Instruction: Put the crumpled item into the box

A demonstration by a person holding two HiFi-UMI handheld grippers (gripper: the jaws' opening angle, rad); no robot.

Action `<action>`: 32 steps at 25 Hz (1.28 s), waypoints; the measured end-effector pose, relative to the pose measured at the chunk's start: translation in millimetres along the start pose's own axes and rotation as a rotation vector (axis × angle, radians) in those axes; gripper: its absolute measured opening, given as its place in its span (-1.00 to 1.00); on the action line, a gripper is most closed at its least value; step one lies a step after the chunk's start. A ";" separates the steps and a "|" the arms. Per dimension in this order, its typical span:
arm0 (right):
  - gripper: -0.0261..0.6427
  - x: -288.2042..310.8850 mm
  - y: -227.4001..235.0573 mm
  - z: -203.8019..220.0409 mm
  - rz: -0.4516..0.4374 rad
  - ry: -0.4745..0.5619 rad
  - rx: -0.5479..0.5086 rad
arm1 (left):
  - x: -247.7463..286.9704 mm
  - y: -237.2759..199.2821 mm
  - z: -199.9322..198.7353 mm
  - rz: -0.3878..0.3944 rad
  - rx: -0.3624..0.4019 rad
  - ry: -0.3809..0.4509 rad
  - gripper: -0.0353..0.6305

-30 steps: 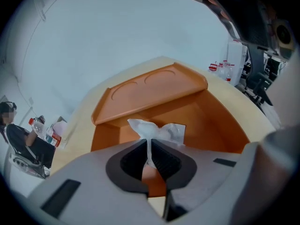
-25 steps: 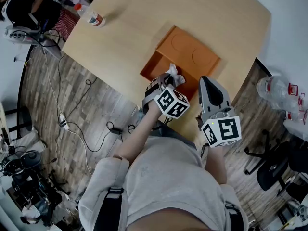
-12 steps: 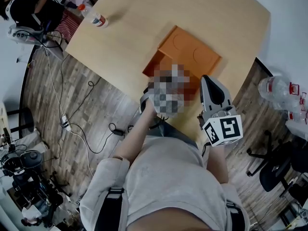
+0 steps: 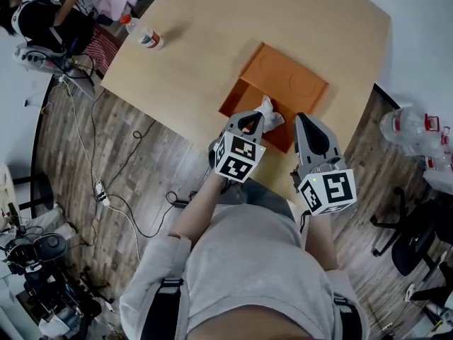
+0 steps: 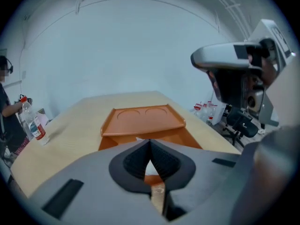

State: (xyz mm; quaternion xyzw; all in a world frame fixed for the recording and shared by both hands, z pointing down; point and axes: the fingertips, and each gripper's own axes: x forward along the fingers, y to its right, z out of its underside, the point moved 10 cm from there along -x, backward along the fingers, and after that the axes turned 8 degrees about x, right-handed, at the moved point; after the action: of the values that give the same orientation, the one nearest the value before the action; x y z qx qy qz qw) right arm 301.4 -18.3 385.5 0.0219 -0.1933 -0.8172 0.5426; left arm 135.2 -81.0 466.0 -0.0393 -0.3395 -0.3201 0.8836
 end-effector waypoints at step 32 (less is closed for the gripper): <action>-0.89 -30.0 -162.9 3.2 0.299 0.160 -0.089 | -176.9 -64.3 -18.5 0.283 0.027 0.572 -0.85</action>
State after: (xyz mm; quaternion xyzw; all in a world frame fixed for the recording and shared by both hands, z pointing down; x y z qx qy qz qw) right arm 169.8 64.3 328.0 0.0339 -0.1143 -0.7307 0.6722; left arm 7.9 -42.0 331.7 0.0172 -0.0725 -0.1877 0.9794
